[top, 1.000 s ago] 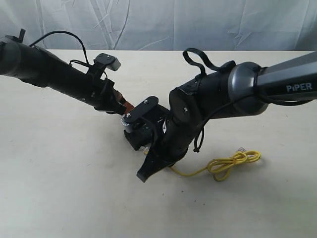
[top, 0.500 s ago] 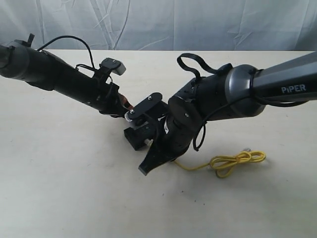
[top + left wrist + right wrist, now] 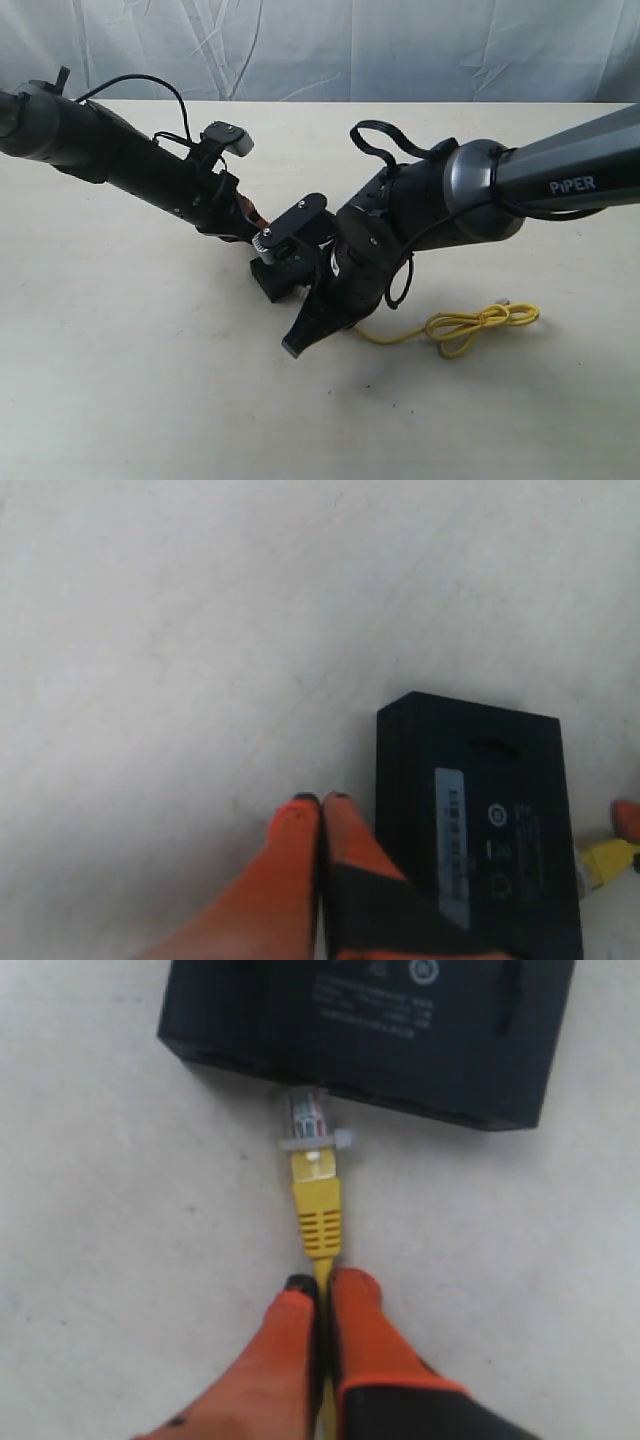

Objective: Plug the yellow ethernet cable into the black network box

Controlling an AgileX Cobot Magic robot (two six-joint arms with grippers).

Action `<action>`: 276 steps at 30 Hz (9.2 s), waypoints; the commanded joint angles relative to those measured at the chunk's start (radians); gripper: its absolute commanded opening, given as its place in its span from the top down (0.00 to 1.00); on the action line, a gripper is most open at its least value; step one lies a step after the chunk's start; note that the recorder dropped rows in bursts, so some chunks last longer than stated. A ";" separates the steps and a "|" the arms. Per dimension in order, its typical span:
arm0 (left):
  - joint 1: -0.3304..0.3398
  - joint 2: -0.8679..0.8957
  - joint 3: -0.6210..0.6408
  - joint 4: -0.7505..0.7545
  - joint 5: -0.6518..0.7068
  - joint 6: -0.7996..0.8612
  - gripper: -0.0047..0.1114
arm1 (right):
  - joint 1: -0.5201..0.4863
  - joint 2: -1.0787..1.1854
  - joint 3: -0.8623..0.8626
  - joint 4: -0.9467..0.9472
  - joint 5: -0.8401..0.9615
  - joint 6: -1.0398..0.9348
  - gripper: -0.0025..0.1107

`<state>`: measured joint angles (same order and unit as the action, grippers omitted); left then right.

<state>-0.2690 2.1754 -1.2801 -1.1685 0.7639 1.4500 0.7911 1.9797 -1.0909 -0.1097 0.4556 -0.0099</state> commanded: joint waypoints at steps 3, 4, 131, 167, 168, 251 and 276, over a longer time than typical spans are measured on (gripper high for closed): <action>-0.004 0.000 -0.005 0.003 0.021 -0.014 0.96 | 0.001 0.002 -0.002 -0.018 -0.026 -0.047 0.98; -0.004 0.000 -0.005 0.003 0.024 -0.016 0.96 | 0.001 0.002 -0.002 -0.018 -0.028 -0.063 0.98; 0.128 -1.872 0.928 0.604 -0.365 -0.812 0.96 | -0.284 -1.480 0.654 -0.089 -0.182 0.226 0.98; 0.128 -1.872 0.928 0.606 -0.362 -0.812 0.96 | -0.681 -1.908 1.041 0.014 -0.111 0.141 0.98; 0.128 -1.872 0.928 0.606 -0.362 -0.812 0.96 | -0.681 -1.925 1.057 0.035 -0.114 0.131 0.98; 0.261 -2.175 1.280 1.168 -0.477 -1.376 0.96 | -0.681 -1.980 1.091 0.126 -0.139 0.049 0.98; 0.261 -2.175 1.280 1.182 -0.479 -1.424 0.96 | -0.681 -1.980 1.091 0.126 -0.141 0.051 0.98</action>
<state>-0.0123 0.0057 -0.0046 0.0058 0.2977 0.0336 0.1160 0.0074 -0.0038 0.0168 0.3294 0.0443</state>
